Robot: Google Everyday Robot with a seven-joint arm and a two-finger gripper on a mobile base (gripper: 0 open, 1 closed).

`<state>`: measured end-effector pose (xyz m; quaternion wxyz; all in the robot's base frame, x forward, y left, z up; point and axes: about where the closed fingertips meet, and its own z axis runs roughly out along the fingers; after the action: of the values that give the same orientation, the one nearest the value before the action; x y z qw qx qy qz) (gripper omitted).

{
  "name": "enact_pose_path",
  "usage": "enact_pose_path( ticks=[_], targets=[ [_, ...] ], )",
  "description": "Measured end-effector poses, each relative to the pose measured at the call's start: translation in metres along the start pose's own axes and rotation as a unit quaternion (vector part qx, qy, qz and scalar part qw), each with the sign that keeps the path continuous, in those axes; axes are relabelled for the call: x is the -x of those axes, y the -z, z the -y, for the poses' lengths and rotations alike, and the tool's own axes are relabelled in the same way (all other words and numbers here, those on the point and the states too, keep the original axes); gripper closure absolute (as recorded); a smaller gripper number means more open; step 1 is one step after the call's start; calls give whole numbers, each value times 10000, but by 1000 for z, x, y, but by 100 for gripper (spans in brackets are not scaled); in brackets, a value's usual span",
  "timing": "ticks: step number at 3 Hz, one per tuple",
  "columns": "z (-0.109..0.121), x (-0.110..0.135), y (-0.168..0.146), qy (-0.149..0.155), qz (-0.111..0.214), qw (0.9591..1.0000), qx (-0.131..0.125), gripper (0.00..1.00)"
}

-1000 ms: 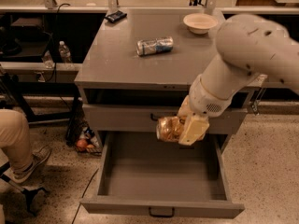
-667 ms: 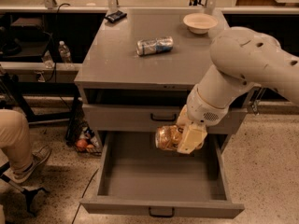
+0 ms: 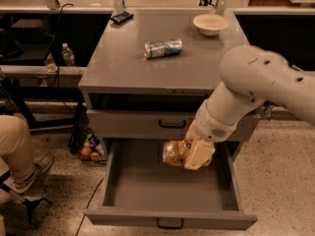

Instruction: Place orange can into middle drawer

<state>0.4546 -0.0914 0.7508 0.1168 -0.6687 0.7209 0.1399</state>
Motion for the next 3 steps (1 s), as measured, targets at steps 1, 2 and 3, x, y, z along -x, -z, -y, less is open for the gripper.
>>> enact_pose_path(
  ticks=[1,2,3],
  targets=[
    [-1,-13,-62,-380,297,9987,142,100],
    [3,-21,-111,-733,499,9961,39,100],
    [24,-22,-165,-1059,1063,9884,-227,100]
  ],
)
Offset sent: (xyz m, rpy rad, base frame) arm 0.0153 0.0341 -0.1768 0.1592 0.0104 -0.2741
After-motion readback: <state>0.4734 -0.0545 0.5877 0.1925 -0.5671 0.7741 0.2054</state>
